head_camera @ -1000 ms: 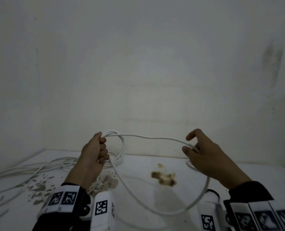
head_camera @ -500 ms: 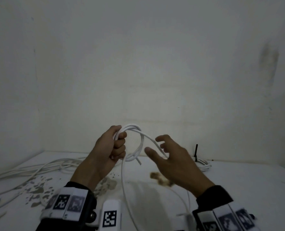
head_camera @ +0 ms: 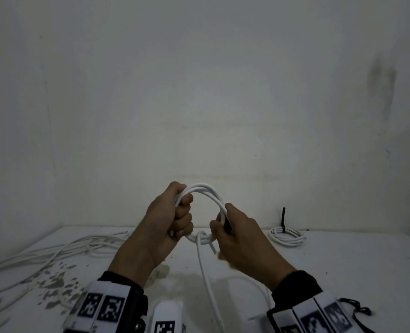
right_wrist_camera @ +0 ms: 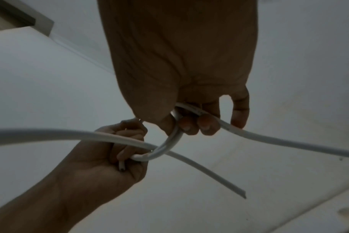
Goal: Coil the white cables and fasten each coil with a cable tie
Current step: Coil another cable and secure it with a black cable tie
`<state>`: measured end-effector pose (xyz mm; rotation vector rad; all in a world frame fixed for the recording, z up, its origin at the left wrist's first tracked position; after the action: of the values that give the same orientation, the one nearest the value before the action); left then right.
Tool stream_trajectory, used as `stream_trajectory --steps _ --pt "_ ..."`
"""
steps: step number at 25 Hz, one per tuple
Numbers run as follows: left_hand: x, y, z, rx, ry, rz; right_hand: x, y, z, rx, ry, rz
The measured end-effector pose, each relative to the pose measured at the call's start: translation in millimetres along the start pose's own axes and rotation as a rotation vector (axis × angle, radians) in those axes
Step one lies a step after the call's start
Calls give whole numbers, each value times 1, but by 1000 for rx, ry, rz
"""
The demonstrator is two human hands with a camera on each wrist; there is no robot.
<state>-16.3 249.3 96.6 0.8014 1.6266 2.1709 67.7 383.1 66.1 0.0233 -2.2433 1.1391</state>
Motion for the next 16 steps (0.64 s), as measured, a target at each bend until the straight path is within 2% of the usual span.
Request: stream_trajectory --steps 5,10,14,15,16 --pt "1 -1 1 51 40 -11 -1 3 0 73 -31 39" --pt "4 -2 -4 -11 74 -25 -1 3 -3 -51 18 -7" --pt "11 14 -47 -331 189 59 -4 24 -42 -217 10 204" --pt "12 17 -60 -355 219 71 -4 28 -51 -170 13 258" --pt "13 16 -70 -329 248 68 -5 28 -55 -24 25 307"
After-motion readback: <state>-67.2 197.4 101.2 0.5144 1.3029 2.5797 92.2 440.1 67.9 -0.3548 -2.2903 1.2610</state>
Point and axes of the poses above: each hand's wrist, its own x-axis towards the middle knuckle, its own z-axis out of the palm, y = z × x, the point moved 1 cm from there along x, towards the middle knuckle, and after that the axes turned 10 degrees about x, right-handed, at the moved point
